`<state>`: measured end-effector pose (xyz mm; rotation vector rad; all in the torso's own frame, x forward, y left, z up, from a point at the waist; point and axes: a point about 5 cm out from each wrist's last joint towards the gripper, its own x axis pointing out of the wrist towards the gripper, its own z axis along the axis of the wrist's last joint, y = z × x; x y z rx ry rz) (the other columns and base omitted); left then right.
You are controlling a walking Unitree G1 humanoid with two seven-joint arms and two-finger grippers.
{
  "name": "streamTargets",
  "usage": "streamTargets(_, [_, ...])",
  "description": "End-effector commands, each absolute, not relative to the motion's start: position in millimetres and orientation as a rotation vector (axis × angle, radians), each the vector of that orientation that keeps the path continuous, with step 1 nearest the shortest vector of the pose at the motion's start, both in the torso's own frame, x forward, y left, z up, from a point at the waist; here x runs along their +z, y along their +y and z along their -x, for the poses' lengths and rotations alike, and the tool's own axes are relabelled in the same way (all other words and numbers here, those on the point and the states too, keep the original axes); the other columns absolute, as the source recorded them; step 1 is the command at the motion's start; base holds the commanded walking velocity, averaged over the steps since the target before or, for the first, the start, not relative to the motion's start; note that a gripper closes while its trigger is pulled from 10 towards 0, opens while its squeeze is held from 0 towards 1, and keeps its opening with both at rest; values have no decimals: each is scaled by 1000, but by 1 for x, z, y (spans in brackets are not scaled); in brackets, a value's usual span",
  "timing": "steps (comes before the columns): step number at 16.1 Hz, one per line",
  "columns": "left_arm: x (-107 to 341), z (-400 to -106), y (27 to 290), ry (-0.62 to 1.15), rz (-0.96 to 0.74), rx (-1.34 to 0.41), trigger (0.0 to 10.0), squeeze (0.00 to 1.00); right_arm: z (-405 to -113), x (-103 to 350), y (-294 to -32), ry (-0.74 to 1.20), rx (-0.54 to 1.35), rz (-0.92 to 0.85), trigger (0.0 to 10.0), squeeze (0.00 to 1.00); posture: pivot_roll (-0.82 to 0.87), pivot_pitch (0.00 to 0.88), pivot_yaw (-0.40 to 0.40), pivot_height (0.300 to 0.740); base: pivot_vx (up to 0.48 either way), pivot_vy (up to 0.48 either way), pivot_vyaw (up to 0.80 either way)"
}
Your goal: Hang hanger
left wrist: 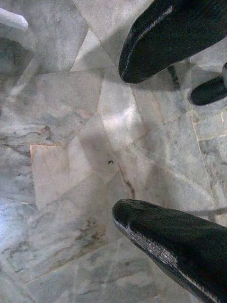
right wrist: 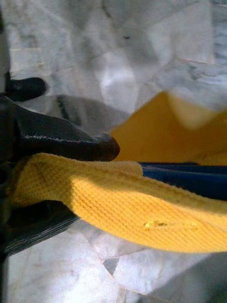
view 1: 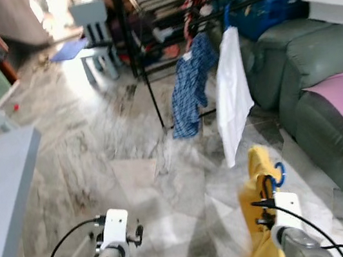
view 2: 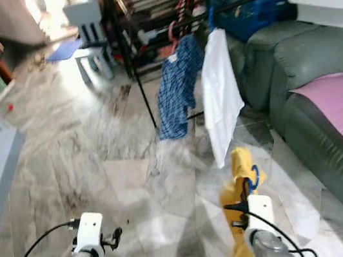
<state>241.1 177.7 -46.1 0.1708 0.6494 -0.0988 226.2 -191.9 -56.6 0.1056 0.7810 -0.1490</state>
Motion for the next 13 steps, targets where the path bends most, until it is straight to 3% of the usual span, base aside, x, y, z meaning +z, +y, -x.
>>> streamTargets(1, [-51,-235,185,700,-180,-67,10000,0,-223,-60,-187,799,-109,-73,0,0,-124,0,96,740,0,0,0])
streamTargets(4, [-53,-232,185,715,-163,-43,10000,0,-219,-63,-184,826,-13,2,0,0,-105,0,64,740,0,0,0])
streamTargets(7, [-53,-232,192,708,-63,93,10000,0,-221,-63,-184,827,45,49,0,0,-67,0,5,740,0,0,0])
streamTargets(13, [2,-299,188,469,53,126,10000,0,-292,-6,-193,571,-63,-20,0,0,-24,0,-21,740,0,0,0])
